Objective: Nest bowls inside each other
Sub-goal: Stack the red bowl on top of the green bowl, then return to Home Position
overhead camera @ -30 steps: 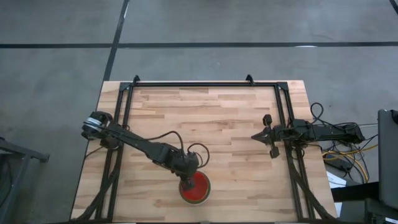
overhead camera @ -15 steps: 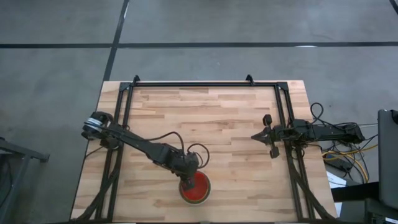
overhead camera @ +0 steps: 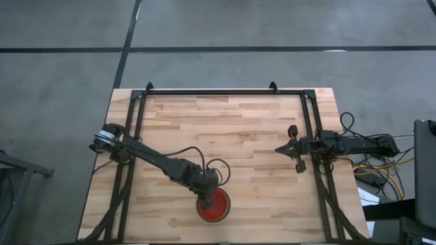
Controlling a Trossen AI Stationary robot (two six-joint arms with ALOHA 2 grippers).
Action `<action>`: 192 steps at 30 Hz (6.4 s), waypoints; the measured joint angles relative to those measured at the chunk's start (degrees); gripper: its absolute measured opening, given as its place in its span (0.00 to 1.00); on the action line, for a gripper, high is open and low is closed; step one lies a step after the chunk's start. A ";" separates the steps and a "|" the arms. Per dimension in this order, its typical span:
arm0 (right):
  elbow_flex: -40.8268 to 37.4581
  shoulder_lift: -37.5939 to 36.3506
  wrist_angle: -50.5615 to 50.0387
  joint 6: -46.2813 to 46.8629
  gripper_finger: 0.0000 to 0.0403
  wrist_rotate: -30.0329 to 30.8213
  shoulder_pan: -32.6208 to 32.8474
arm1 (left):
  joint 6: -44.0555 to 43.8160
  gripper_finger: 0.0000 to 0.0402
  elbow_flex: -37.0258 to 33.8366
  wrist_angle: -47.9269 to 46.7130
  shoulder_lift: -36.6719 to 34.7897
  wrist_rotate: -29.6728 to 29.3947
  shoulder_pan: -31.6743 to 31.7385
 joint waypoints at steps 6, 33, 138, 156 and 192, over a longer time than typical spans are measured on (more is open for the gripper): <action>0.00 0.00 0.00 0.00 0.02 0.00 0.01 | -0.09 0.05 0.02 0.04 0.28 1.25 0.04; -0.01 0.00 0.00 -0.01 0.02 0.00 0.01 | -1.55 0.37 0.25 0.32 -0.50 2.92 0.40; -0.01 0.00 0.00 -0.01 0.02 0.00 0.01 | 28.06 0.37 -34.30 36.53 -48.62 -20.50 -7.17; 0.01 0.00 0.00 0.00 0.02 0.02 0.01 | 30.47 0.37 -58.44 59.17 -65.80 -17.83 -7.17; -0.01 0.00 0.00 0.01 0.02 0.00 0.00 | 34.42 0.37 -69.45 59.43 -80.77 -16.49 -7.15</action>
